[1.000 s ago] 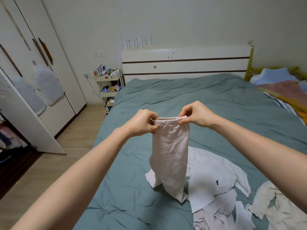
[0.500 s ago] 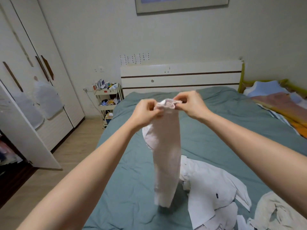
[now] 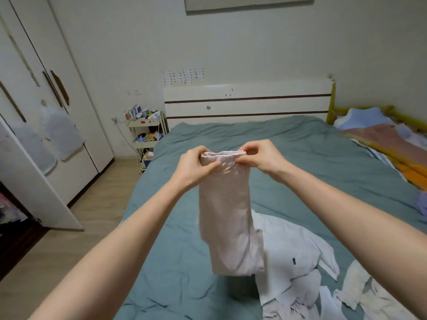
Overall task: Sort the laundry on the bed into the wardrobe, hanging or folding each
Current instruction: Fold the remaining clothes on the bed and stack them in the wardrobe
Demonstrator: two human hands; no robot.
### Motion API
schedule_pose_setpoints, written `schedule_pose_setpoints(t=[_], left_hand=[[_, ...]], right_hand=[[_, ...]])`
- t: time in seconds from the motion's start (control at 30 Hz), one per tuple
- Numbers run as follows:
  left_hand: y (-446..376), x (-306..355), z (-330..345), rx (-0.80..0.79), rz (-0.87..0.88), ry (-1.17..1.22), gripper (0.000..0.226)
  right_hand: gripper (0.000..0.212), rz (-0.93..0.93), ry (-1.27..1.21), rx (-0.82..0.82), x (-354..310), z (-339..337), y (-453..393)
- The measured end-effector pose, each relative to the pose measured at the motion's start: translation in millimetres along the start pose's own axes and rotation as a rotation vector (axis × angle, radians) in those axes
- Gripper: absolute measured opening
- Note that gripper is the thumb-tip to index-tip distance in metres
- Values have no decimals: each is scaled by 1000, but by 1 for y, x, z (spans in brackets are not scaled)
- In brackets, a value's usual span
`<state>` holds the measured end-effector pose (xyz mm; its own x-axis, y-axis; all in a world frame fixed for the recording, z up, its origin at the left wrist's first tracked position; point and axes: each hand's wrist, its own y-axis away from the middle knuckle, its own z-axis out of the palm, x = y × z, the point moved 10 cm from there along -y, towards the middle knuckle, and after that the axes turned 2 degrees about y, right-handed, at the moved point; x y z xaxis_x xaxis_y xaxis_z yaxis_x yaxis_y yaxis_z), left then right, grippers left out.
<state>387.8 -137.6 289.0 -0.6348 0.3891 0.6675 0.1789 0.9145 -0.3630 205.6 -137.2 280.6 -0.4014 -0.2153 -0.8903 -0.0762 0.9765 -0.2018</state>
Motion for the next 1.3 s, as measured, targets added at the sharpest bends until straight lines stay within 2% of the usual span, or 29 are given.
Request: schedule_pose_setpoints(t=[0.07, 0.13, 0.2, 0.3, 0.4, 0.47, 0.6, 0.77, 0.97, 1.07, 1.17, 1.3], left_hand=[[-4, 19, -2, -65, 65, -92, 38], [-7, 36, -4, -69, 126, -263, 45], [-12, 46, -6, -36, 178, -342, 41], [-14, 48, 9, -94, 201, -276, 24], [-9, 48, 15, -98, 188, -277, 31], [-8, 59, 5, -48, 253, -228, 26], [-16, 83, -23, 31, 355, -191, 17], [-20, 103, -30, 102, 429, -368, 33], [-18, 100, -34, 136, 458, -398, 35], [-16, 97, -34, 132, 470, -382, 35], [-14, 99, -40, 159, 469, -334, 35], [-18, 95, -60, 249, 405, -238, 33]], right_hand=[[12, -4, -167, -31, -8, 1, 1], [11, -5, -209, -53, -14, 3, 5], [13, 4, -226, -61, -17, 6, 10], [13, 2, -304, -17, -16, 3, 11], [17, 2, -354, 2, -16, 0, 11], [25, 22, -383, -5, -8, 0, 12], [34, 0, -260, 0, 15, 8, 21], [14, -62, -255, 35, 25, 18, 27], [13, -27, -329, 32, 40, 24, 36], [6, 22, -274, -63, 49, 41, 39], [15, 119, -155, -207, 69, 63, 41], [9, 257, -30, -267, 113, 84, 49]])
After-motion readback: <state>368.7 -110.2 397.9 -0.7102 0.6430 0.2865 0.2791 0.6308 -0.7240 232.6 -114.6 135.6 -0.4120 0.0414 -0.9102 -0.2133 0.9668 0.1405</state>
